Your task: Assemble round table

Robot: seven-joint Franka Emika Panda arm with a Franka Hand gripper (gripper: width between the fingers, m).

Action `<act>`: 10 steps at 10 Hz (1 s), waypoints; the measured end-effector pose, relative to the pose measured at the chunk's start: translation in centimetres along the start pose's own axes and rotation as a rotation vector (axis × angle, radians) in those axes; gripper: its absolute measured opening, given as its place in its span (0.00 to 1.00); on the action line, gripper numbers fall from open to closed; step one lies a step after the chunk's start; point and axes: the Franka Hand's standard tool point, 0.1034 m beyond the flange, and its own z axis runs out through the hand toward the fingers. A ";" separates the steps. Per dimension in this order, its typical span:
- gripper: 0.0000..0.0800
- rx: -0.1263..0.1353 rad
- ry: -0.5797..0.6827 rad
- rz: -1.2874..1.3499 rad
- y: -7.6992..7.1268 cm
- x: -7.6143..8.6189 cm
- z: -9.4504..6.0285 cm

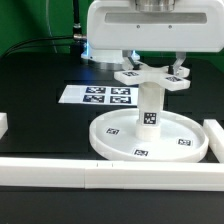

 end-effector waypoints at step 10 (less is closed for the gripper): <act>0.56 0.112 0.018 0.870 -0.4 1.0 0.0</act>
Offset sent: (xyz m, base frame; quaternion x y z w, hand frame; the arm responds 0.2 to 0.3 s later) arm -0.0040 -0.0006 -0.0071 0.0254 0.0065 0.2535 0.9670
